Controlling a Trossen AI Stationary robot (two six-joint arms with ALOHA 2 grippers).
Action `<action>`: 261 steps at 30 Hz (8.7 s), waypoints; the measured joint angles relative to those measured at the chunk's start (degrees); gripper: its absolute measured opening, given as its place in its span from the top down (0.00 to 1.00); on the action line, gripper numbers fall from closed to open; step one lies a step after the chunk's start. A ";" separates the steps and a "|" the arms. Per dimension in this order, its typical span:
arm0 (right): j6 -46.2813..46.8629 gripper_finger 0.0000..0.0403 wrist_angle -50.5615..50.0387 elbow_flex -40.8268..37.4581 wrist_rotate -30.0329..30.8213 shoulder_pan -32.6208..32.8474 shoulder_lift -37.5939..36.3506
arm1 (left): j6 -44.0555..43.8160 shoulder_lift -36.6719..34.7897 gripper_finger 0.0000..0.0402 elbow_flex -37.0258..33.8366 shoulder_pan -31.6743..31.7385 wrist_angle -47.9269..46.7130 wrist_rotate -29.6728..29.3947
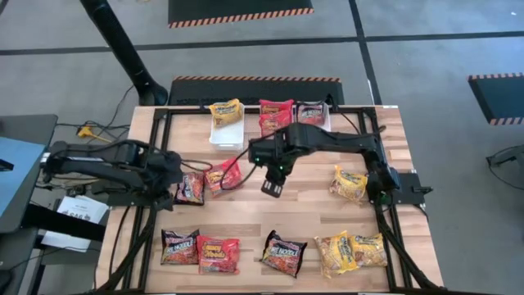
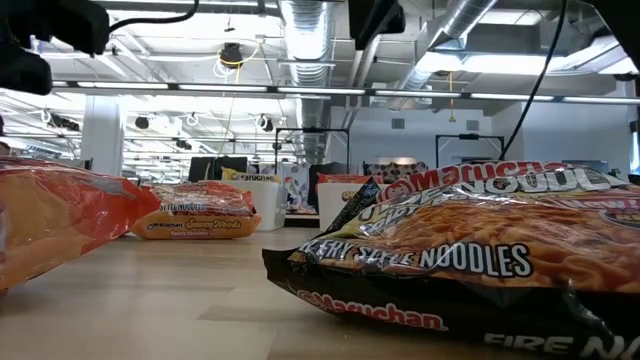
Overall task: Sort Maruchan noodles
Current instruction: Put the black noodle pack into the right white bin
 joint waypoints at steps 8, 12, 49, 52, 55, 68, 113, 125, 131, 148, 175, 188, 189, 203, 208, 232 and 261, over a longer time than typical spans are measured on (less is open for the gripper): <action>1.76 0.72 0.15 0.00 1.21 3.41 0.11 | -9.70 1.91 0.54 -3.78 -10.52 9.01 -0.98; 2.85 0.72 0.25 0.00 1.21 4.43 0.13 | -13.29 4.20 0.54 -3.81 -16.06 11.95 -4.00; 6.57 0.72 2.54 0.00 1.34 6.63 0.20 | -20.45 33.82 0.54 -3.81 -35.68 30.90 -11.88; 6.57 0.72 2.60 0.00 1.34 6.63 0.20 | -20.36 35.71 0.56 -3.68 -35.62 31.03 -10.12; 6.54 0.72 2.60 0.00 1.34 6.63 0.20 | -18.96 36.87 0.61 -3.62 -35.68 31.19 -8.16; 6.43 0.72 2.60 0.00 1.27 6.63 0.20 | -16.85 37.00 0.99 -3.70 -35.66 33.43 -8.07; -0.06 0.46 6.49 0.00 3.12 6.28 0.22 | -4.43 19.28 0.86 -3.79 -25.87 23.42 -16.59; -0.03 0.46 6.52 0.00 3.11 6.28 0.22 | -10.30 19.28 0.67 -3.79 -25.87 23.96 -7.78; 1.02 0.46 7.45 0.00 3.11 6.28 0.22 | -10.86 19.17 0.68 -3.79 -25.87 22.32 -1.78; 5.74 0.46 8.76 0.00 3.07 9.29 0.22 | -18.77 19.23 0.68 0.71 -31.13 23.03 -17.45; 7.07 0.46 9.45 -0.02 4.05 11.81 0.22 | -31.85 22.85 0.68 -3.42 -41.42 25.97 -29.91; 7.10 0.46 9.57 -0.02 4.07 11.81 0.22 | -32.53 36.26 0.68 -2.78 -42.04 27.23 -27.27; 7.24 0.46 9.66 -0.02 4.08 11.81 0.22 | -32.55 37.19 0.68 -2.77 -42.04 27.30 -27.16; 9.60 0.46 9.74 -0.02 4.21 11.81 0.22 | -31.83 39.78 0.87 -2.65 -42.00 28.11 -27.77; 9.60 0.46 10.51 -0.02 5.96 11.81 0.22 | -29.57 39.78 0.98 -2.69 -42.00 28.16 -28.95; 10.41 0.46 10.52 -0.02 11.61 7.46 0.22 | -21.72 25.68 1.00 -3.48 -33.89 18.07 -40.85; 5.95 0.46 10.23 -0.02 8.38 3.25 0.22 | 0.52 25.86 1.00 -3.27 -15.49 36.20 -39.00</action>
